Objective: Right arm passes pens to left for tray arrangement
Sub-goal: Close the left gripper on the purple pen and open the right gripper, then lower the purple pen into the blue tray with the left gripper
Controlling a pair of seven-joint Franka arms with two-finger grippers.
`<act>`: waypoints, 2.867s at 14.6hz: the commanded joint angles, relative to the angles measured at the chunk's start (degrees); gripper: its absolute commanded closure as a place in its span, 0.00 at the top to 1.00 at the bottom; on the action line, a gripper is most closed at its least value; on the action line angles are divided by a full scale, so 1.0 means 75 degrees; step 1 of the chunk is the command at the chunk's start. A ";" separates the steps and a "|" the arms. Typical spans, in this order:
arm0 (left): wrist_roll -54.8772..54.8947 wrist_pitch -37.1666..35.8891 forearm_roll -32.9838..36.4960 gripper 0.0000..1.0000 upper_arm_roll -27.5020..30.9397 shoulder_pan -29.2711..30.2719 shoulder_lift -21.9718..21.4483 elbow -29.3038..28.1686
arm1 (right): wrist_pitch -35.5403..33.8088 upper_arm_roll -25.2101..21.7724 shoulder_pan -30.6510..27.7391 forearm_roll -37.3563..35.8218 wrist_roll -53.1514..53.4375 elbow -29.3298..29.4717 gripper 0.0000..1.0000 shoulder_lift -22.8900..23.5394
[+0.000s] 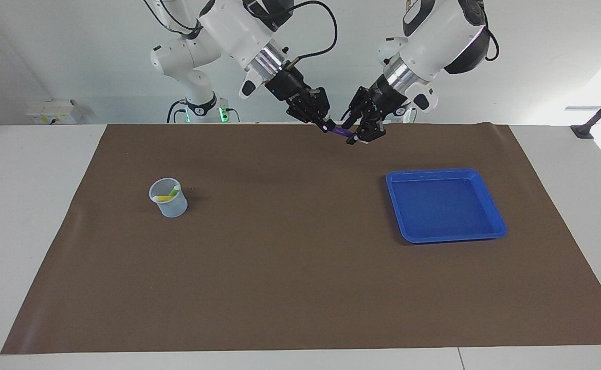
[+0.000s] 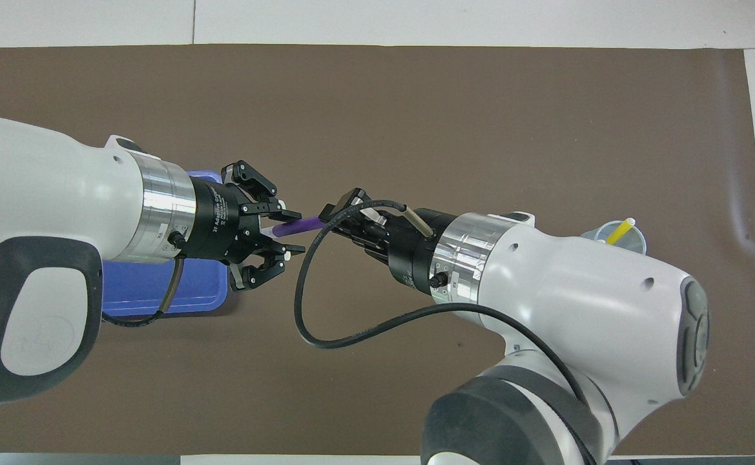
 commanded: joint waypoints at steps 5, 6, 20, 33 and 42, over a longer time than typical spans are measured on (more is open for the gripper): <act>0.0093 0.0025 -0.0042 0.00 0.0038 0.0037 -0.0107 -0.0021 | 0.0057 0.0021 -0.0068 0.0198 -0.0187 -0.0196 0.00 -0.0188; 0.0081 0.0061 -0.0042 0.00 0.0038 0.0037 -0.0095 -0.0021 | 0.0057 0.0021 -0.0068 0.0198 -0.0187 -0.0196 0.00 -0.0188; 0.2627 0.0085 0.0145 0.00 0.0038 0.0726 -0.0269 -0.0441 | -0.3245 -0.0049 -0.1074 -0.1746 -0.3624 0.0296 1.00 -0.0212; 1.3635 0.0363 0.1983 0.00 0.0049 0.2533 0.0852 -0.2106 | -0.4563 -0.0037 -0.3465 -0.6325 -1.0124 -0.0933 0.69 -0.0540; 1.4647 0.1971 0.2993 0.00 0.0049 0.2299 0.1885 -0.2587 | -0.3096 -0.0037 -0.3971 -0.6458 -1.0066 -0.1766 0.62 0.0268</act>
